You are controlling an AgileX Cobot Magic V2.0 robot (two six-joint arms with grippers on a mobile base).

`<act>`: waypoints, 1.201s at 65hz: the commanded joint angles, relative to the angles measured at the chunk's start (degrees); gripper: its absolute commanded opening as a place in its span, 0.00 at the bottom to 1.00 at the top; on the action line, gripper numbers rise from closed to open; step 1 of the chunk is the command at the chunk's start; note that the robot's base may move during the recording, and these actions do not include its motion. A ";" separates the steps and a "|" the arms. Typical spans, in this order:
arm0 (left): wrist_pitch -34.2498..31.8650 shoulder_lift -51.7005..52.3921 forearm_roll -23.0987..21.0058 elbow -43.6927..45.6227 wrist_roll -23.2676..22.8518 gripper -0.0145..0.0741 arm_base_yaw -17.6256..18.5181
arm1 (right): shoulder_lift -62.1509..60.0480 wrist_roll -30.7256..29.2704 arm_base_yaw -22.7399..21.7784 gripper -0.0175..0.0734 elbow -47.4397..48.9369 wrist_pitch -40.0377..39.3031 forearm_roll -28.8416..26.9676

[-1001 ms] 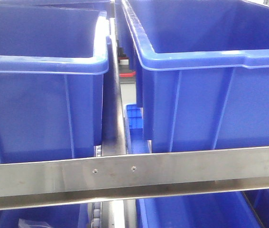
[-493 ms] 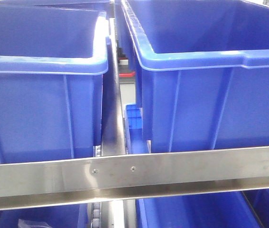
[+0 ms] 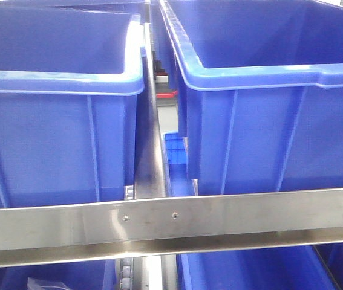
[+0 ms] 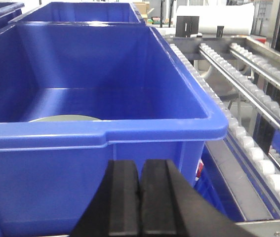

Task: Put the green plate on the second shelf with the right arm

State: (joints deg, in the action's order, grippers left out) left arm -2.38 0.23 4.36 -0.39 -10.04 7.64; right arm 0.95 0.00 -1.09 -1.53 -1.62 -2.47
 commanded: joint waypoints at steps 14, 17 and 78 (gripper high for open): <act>-4.79 1.00 -0.43 -2.27 -0.10 0.31 0.12 | 0.45 4.36 0.17 0.21 0.99 -5.89 2.88; -4.79 1.00 -0.43 -2.27 -0.10 0.31 0.12 | 0.34 4.96 0.60 0.21 0.99 -6.77 3.29; -4.79 1.00 -0.43 -2.27 -0.10 0.31 0.12 | -2.70 5.12 4.15 0.21 0.99 -5.56 4.10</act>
State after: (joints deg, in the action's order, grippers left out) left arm -2.38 0.23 4.36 -0.39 -10.04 7.64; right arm -0.63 5.22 3.01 -1.53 -2.75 1.09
